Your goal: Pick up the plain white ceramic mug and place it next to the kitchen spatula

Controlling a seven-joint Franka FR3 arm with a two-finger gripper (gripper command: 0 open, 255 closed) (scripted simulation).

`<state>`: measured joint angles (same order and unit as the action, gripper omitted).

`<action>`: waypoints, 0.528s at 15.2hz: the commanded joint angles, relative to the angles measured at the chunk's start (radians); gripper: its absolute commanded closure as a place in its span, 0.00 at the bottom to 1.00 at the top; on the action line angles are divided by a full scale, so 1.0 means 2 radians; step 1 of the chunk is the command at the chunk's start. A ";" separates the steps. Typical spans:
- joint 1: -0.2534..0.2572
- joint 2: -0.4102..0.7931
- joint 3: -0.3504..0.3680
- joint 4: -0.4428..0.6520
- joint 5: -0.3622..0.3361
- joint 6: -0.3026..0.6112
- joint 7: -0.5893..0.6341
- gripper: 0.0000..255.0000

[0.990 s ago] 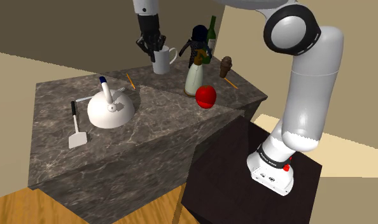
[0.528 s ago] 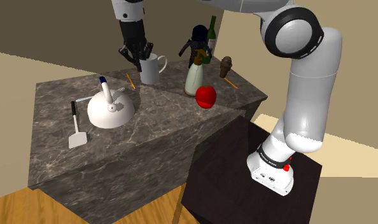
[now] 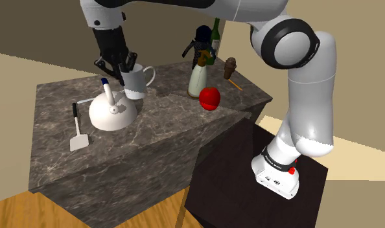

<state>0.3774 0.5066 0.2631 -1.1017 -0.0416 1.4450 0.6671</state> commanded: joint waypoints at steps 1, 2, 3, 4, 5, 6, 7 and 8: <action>0.017 0.015 0.004 0.021 -0.003 -0.005 0.020 1.00; 0.028 0.026 0.006 0.038 -0.005 -0.011 0.030 1.00; 0.039 0.039 0.008 0.058 -0.007 -0.018 0.040 1.00; 0.050 0.053 0.009 0.081 -0.010 -0.026 0.050 1.00; 0.067 0.076 0.011 0.120 -0.014 -0.040 0.063 1.00; 0.065 0.071 0.010 0.104 -0.013 -0.029 0.062 1.00; 0.063 0.067 0.011 0.090 -0.012 -0.019 0.062 1.00; 0.061 0.063 0.011 0.076 -0.011 -0.010 0.062 1.00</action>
<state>0.4994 0.6386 0.2835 -0.9290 -0.0656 1.4104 0.7863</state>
